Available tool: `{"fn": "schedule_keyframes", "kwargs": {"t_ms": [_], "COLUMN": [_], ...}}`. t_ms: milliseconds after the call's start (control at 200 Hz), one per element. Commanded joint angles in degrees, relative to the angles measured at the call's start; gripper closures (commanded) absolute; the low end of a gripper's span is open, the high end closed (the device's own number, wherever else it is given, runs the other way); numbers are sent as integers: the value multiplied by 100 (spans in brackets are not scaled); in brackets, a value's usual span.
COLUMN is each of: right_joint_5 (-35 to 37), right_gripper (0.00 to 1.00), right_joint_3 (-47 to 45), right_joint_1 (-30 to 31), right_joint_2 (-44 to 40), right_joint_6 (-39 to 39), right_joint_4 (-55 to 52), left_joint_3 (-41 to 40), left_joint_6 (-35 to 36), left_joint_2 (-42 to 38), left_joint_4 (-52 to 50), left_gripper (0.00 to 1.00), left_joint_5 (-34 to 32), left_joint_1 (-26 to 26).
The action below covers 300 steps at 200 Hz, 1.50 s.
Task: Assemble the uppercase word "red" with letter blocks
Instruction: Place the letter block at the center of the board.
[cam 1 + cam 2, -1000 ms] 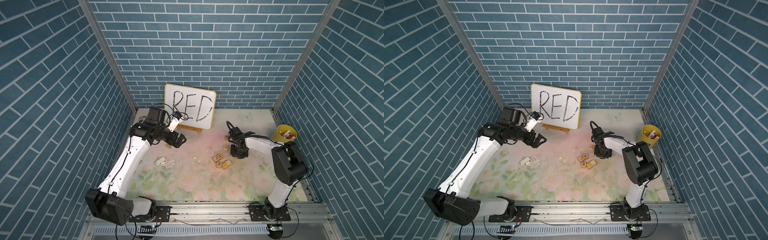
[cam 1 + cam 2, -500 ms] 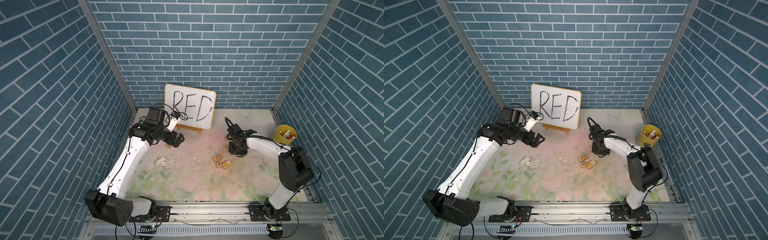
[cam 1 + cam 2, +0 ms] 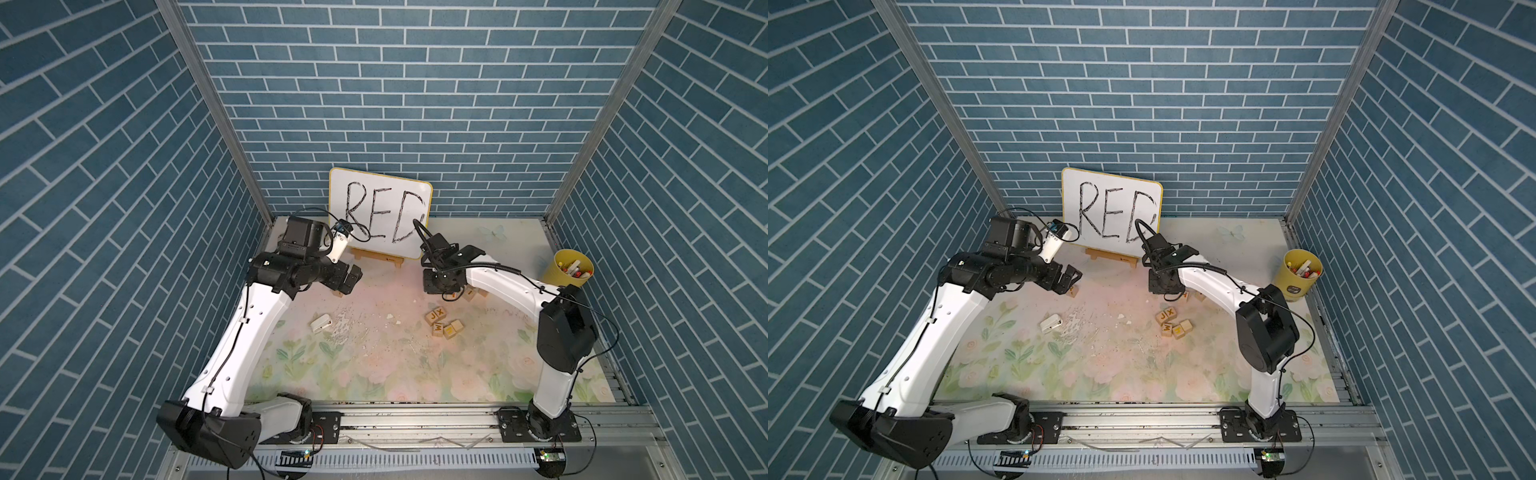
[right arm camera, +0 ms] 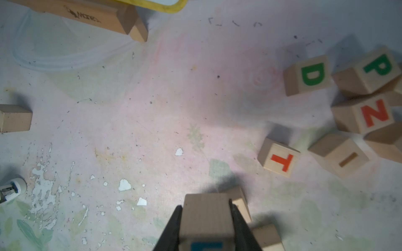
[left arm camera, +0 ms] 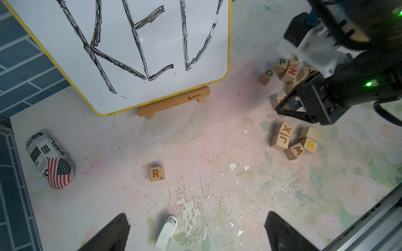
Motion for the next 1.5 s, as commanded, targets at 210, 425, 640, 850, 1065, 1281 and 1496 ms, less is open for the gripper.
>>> {"fn": "schedule_keyframes", "kwargs": {"t_ms": [210, 425, 640, 850, 1065, 1281, 1496], "right_joint_5": [-272, -183, -188, -140, 10, -101, 175], "right_gripper": [78, 77, 73, 60, 54, 52, 51], "right_joint_3": [1172, 2012, 2327, 2376, 2732, 2873, 2847], "right_joint_1": [512, 782, 872, 922, 995, 1020, 1008], "right_joint_2": [1408, 2270, 2639, 2605, 2603, 2298, 1973], "right_joint_6": [228, 216, 217, 186, 0, -276, -311], "right_joint_4": [-237, -564, -716, -673, -843, -909, -1159], "left_joint_3": [-52, -35, -96, -132, -58, 248, 694], "left_joint_6": [-110, -137, -146, -136, -155, -162, -281], "left_joint_2": [-135, -36, -64, -89, -67, -54, 146], "left_joint_4": [87, 111, 144, 150, 98, 27, -220], "left_gripper": [0, 1, 1, 1, 1, 1, 1], "left_joint_5": [-51, -2, 89, 107, 107, -231, -624], "left_joint_1": [21, 21, 21, 21, 21, 21, 21]}}
